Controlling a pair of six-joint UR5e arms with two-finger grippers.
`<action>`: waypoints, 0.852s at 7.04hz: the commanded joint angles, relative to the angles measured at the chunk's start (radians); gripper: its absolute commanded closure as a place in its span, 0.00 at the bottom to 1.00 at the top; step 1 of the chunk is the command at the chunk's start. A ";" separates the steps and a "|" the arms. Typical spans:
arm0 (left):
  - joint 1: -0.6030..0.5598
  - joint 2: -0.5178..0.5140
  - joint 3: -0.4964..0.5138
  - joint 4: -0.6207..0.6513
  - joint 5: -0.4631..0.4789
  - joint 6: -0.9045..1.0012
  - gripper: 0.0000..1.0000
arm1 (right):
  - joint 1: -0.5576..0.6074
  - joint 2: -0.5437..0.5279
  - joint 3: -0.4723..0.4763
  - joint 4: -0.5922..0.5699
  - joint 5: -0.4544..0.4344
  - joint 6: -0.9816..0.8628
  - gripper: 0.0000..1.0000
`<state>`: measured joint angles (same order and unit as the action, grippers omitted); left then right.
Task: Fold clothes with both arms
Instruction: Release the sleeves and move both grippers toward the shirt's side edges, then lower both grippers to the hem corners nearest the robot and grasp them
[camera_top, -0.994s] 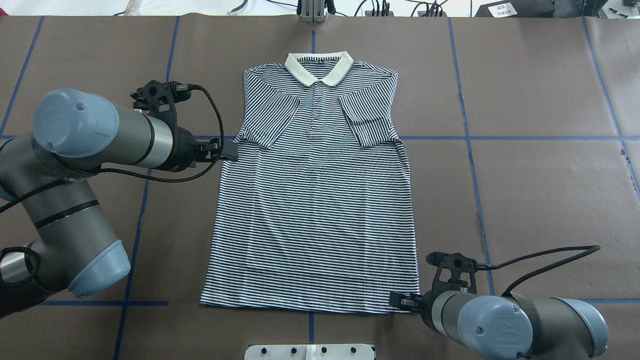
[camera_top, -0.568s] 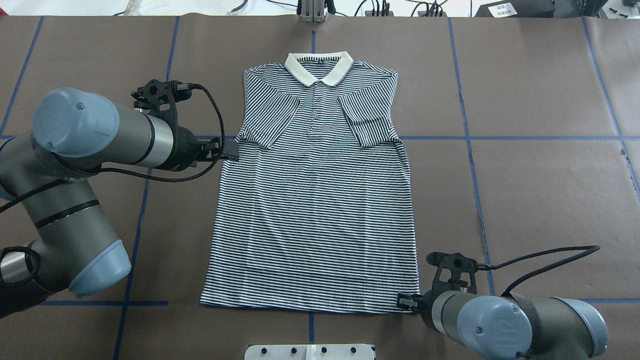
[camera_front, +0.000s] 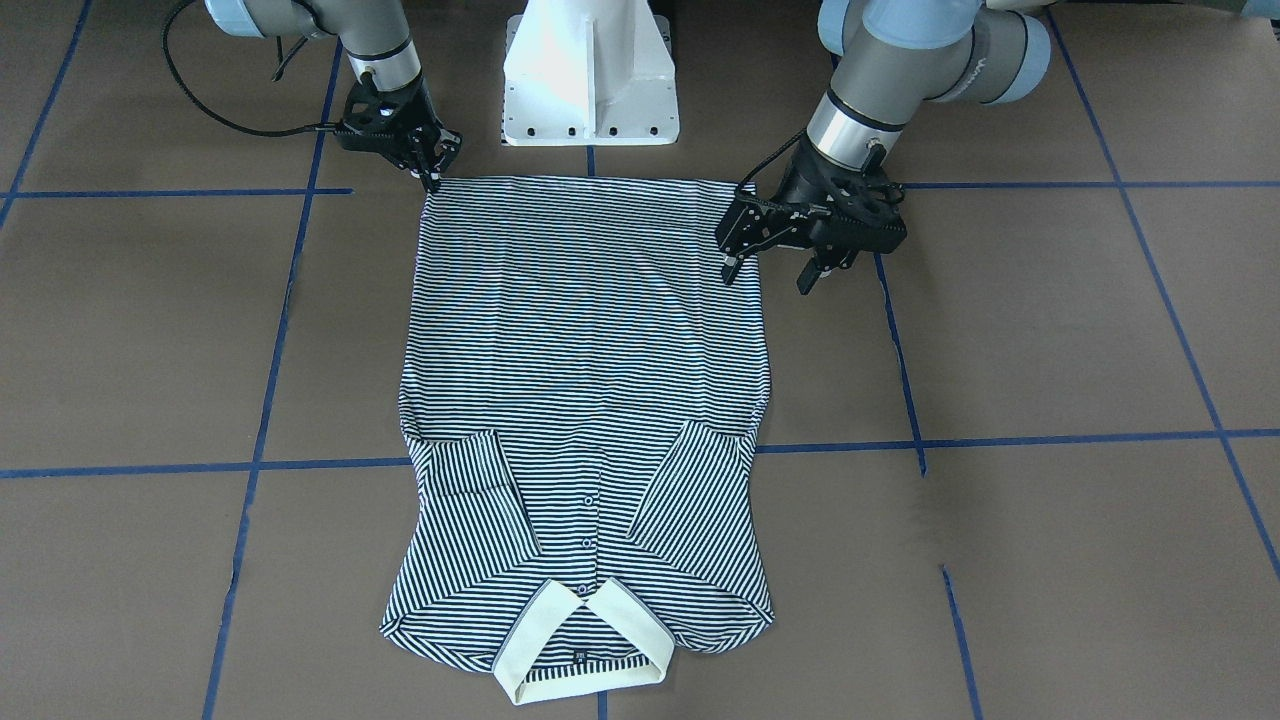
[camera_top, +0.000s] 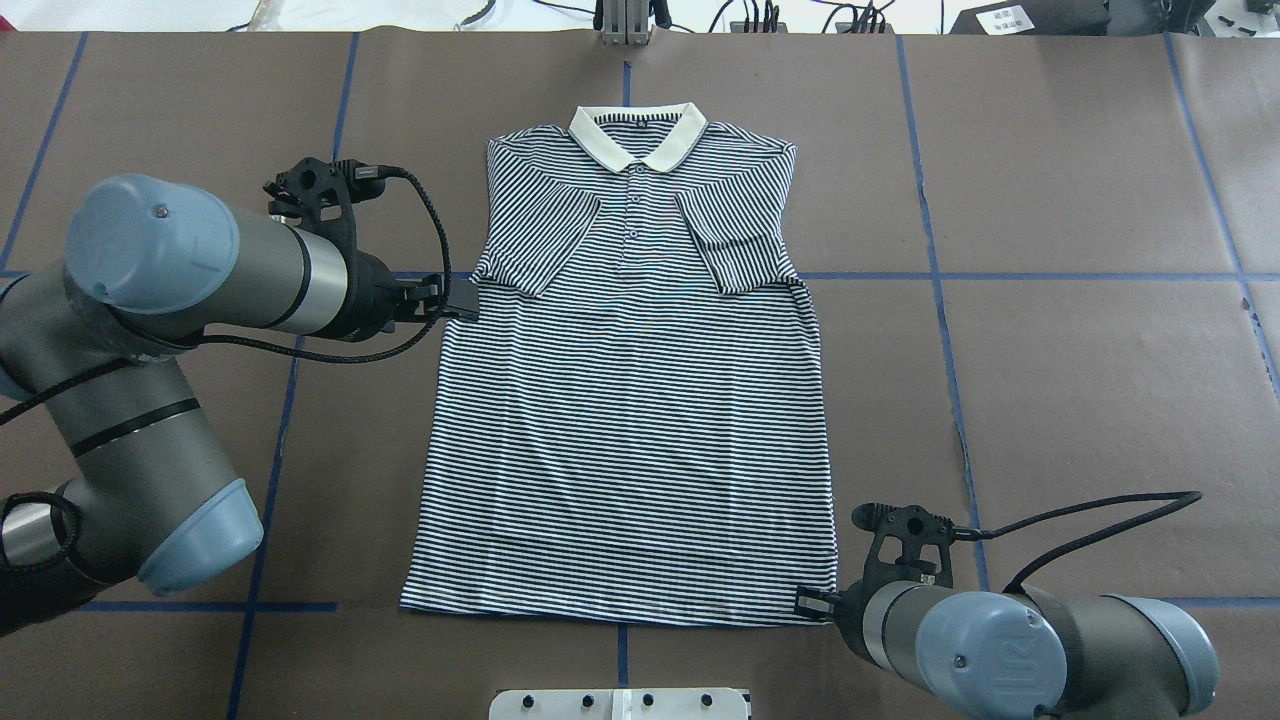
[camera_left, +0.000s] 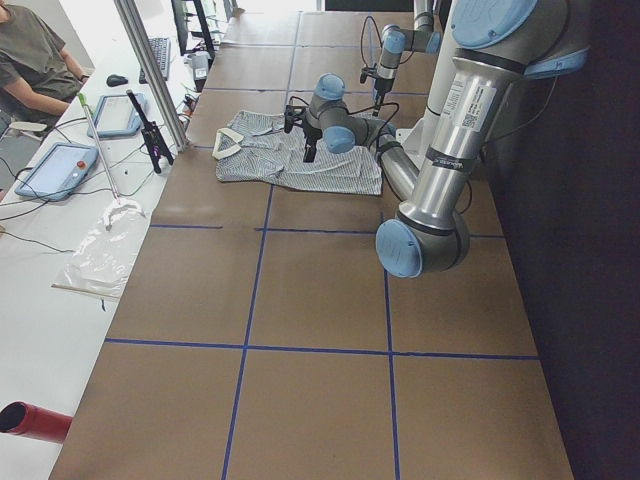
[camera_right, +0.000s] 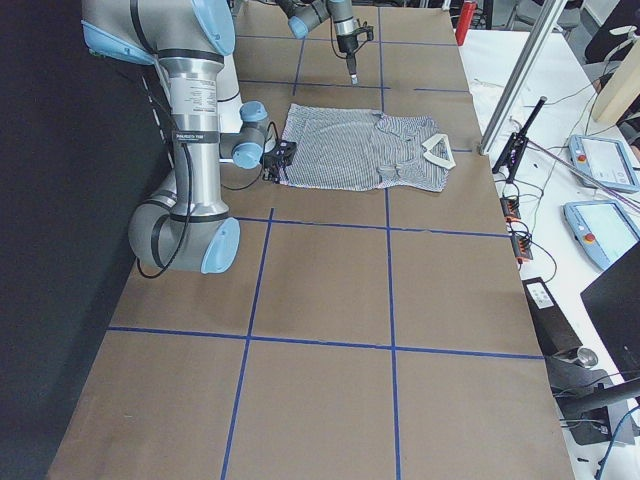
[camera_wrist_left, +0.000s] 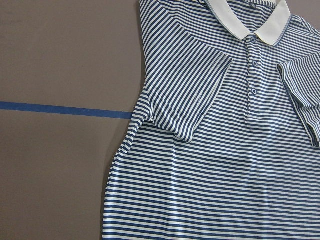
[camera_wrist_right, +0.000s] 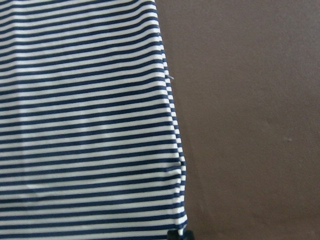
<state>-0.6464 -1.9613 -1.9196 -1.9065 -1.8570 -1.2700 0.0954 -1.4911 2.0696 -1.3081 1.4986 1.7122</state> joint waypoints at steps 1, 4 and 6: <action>0.014 0.008 0.028 0.000 0.010 -0.026 0.00 | 0.004 0.000 0.021 0.001 -0.004 0.001 1.00; 0.146 0.198 -0.152 0.029 0.077 -0.323 0.01 | 0.021 -0.009 0.079 0.000 0.002 0.001 1.00; 0.345 0.202 -0.164 0.160 0.253 -0.535 0.02 | 0.026 -0.003 0.083 0.000 0.002 0.001 1.00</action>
<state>-0.4175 -1.7721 -2.0705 -1.8121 -1.7012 -1.6845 0.1180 -1.4960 2.1485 -1.3084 1.5007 1.7135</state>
